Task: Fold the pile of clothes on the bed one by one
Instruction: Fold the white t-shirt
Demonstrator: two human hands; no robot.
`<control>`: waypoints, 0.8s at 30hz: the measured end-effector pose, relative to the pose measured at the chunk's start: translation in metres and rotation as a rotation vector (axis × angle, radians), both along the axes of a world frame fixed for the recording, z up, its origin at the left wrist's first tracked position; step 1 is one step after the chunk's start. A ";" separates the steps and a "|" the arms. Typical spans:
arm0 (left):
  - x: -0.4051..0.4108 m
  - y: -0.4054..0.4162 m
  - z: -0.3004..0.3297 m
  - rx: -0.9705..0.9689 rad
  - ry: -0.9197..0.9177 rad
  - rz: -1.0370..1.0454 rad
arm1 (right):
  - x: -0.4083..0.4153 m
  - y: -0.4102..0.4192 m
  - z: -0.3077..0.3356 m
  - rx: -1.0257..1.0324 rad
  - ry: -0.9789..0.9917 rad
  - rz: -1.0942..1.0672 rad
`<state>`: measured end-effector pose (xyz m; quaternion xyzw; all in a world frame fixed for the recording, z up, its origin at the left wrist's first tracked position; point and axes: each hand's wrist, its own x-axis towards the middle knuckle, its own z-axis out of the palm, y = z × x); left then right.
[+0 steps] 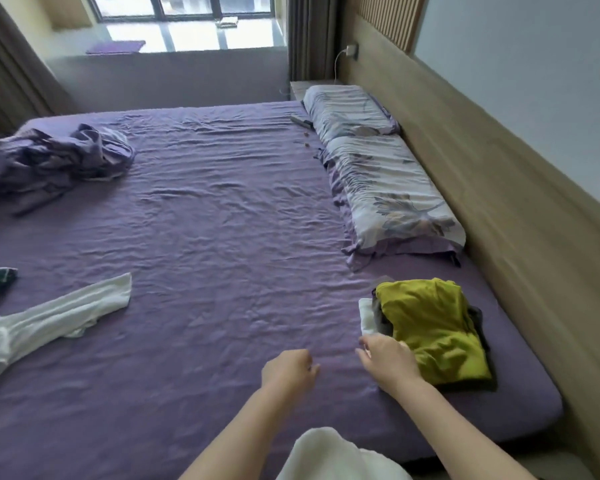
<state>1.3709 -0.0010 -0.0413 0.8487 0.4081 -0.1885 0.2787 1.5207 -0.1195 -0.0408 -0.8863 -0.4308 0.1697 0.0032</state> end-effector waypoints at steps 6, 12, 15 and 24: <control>-0.152 0.041 0.021 0.066 -0.005 0.137 | -0.134 0.065 0.013 -0.021 0.036 0.169; -0.322 0.069 0.029 0.120 0.016 0.323 | -0.282 0.127 0.016 0.019 0.029 0.362; -0.398 0.077 0.034 0.126 0.039 0.430 | -0.350 0.157 0.017 0.028 0.043 0.472; -0.523 0.109 0.040 0.084 0.011 0.698 | -0.473 0.230 0.026 -0.003 0.104 0.710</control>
